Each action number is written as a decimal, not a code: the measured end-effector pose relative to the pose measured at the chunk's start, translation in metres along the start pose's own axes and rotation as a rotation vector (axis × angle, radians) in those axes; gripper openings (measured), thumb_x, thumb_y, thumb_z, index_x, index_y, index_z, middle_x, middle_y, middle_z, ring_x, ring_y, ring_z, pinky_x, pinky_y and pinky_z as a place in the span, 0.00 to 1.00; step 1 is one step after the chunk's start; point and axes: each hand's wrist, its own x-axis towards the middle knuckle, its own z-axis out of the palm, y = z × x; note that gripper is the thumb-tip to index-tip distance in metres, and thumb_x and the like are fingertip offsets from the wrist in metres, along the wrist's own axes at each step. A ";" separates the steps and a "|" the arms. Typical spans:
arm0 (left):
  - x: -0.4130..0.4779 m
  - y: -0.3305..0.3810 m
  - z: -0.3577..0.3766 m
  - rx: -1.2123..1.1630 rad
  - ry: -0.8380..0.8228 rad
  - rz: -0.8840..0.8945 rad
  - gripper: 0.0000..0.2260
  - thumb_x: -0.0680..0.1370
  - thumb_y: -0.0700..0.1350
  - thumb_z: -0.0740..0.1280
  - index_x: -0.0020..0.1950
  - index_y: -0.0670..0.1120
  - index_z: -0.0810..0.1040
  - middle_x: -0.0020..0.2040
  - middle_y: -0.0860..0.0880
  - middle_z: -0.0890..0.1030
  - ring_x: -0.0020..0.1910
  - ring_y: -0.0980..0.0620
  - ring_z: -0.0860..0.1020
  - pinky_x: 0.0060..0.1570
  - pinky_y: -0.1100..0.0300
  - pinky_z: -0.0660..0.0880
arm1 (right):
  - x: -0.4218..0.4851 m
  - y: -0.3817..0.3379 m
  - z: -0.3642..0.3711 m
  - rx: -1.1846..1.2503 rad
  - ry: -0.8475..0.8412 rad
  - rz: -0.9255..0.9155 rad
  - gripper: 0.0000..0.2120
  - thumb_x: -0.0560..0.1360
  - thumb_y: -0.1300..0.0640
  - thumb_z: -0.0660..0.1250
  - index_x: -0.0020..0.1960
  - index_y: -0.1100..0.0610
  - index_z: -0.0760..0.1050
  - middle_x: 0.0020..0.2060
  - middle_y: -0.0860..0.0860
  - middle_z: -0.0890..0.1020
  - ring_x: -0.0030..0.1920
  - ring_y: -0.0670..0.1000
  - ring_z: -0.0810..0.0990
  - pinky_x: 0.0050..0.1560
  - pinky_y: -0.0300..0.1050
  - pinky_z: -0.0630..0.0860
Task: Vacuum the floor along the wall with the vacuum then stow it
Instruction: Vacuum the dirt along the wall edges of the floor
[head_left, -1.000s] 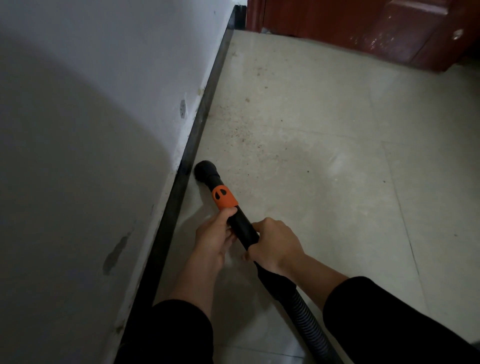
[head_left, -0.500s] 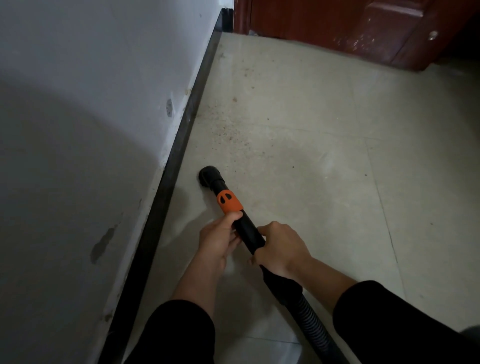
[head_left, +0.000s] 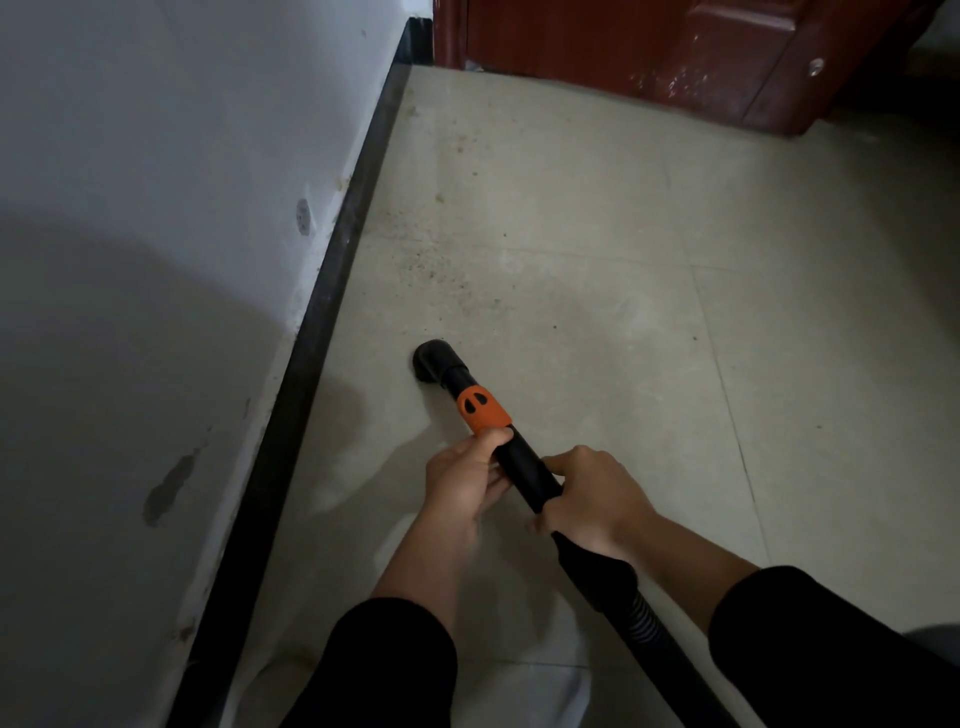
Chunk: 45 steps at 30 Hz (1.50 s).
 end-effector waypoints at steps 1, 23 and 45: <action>-0.001 -0.002 0.003 0.005 0.000 -0.001 0.08 0.74 0.41 0.72 0.51 0.41 0.79 0.47 0.43 0.84 0.44 0.52 0.83 0.32 0.66 0.78 | -0.002 0.004 -0.002 0.006 -0.003 0.006 0.19 0.63 0.56 0.73 0.54 0.48 0.82 0.35 0.49 0.81 0.38 0.51 0.81 0.37 0.42 0.77; -0.031 -0.054 0.062 0.066 -0.130 -0.084 0.05 0.74 0.40 0.72 0.46 0.39 0.80 0.40 0.43 0.84 0.35 0.53 0.84 0.35 0.63 0.80 | -0.044 0.081 -0.042 0.055 -0.075 0.115 0.23 0.62 0.58 0.77 0.56 0.47 0.82 0.33 0.50 0.82 0.32 0.47 0.81 0.30 0.37 0.73; -0.054 -0.095 0.035 0.034 -0.114 -0.144 0.06 0.75 0.40 0.68 0.51 0.42 0.77 0.43 0.44 0.84 0.46 0.49 0.84 0.42 0.59 0.80 | -0.051 0.096 -0.049 -0.161 -0.350 -0.062 0.28 0.63 0.62 0.77 0.60 0.44 0.80 0.41 0.51 0.85 0.38 0.46 0.82 0.42 0.42 0.79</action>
